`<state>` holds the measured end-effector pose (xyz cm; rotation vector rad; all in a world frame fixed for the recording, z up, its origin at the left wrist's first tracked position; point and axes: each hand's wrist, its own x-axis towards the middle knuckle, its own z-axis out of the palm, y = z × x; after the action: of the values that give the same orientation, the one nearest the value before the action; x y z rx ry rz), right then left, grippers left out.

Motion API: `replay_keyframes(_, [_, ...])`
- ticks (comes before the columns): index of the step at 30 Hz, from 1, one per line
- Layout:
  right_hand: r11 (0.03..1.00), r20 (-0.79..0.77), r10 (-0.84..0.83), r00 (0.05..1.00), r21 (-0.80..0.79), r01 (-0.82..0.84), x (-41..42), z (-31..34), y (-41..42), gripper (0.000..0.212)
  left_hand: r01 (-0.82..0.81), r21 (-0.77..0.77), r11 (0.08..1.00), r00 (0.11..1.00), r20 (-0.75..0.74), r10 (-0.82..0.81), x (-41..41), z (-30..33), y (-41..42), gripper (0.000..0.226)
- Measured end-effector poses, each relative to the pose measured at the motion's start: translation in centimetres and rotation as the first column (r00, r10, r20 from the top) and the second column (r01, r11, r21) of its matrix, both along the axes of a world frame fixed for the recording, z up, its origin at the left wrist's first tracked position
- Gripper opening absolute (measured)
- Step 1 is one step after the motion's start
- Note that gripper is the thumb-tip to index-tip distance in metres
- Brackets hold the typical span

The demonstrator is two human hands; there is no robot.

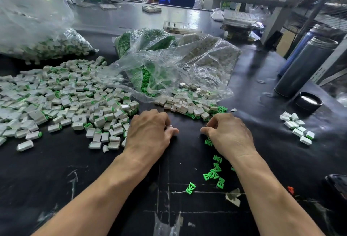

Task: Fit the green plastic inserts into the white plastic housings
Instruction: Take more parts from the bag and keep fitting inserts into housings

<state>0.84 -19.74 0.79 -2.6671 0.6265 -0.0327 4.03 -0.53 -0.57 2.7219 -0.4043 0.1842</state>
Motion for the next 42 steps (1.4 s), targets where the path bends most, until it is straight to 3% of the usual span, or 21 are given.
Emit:
replay_keyframes(5, [0.998, 0.073, 0.048, 0.996, 0.035, -0.051, 0.0, -0.3, 0.5, 0.013, 0.003, -0.182, 0.983, 0.997, -0.078, -0.018, -0.7, 0.4, 0.0, 0.02])
replay_keyframes(8, [0.978, 0.225, 0.043, 0.973, 0.188, -0.087, 0.0, -0.7, 0.8, 0.009, 0.012, -0.317, 0.948, 0.991, -0.123, -0.054, -1.1, 0.2, 0.0, 0.021])
replay_keyframes(11, [0.9, 0.376, 0.022, 0.927, 0.396, -0.182, 0.0, -1.2, 1.2, 0.011, 0.052, -0.421, 0.906, 0.991, -0.092, -0.1, -1.1, -0.2, 0.0, 0.032])
replay_keyframes(15, [0.788, 0.44, 0.018, 0.898, 0.546, -0.283, -0.1, -1.4, 1.9, 0.016, 0.095, -0.546, 0.832, 0.99, -0.033, -0.134, -0.9, -0.5, -0.2, 0.041])
replay_keyframes(21, [0.587, 0.468, -0.069, 0.881, 0.733, -0.343, -0.4, -1.0, 2.6, 0.016, 0.066, -0.667, 0.742, 0.985, -0.074, -0.155, -0.8, -0.4, -0.4, 0.027])
replay_keyframes(25, [0.543, 0.485, -0.084, 0.871, 0.755, -0.368, -0.4, -0.9, 2.7, 0.022, -0.019, -0.797, 0.604, 0.959, -0.185, -0.213, -0.8, -0.1, -0.3, 0.02])
replay_keyframes(30, [0.508, 0.519, -0.065, 0.852, 0.752, -0.42, -0.3, -1.1, 2.7, 0.022, -0.059, -0.896, 0.441, 0.937, -0.202, -0.286, -0.8, -0.1, -0.3, 0.012])
replay_keyframes(36, [0.501, 0.581, -0.056, 0.812, 0.72, -0.48, -0.5, -1.2, 2.9, 0.02, -0.1, -0.936, 0.337, 0.921, -0.215, -0.324, -0.8, -0.3, -0.7, 0.025])
replay_keyframes(42, [0.448, 0.582, -0.034, 0.813, 0.736, -0.508, -0.4, -1.0, 3.2, 0.018, -0.132, -0.949, 0.285, 0.915, -0.228, -0.334, -0.7, -0.3, -0.6, 0.019])
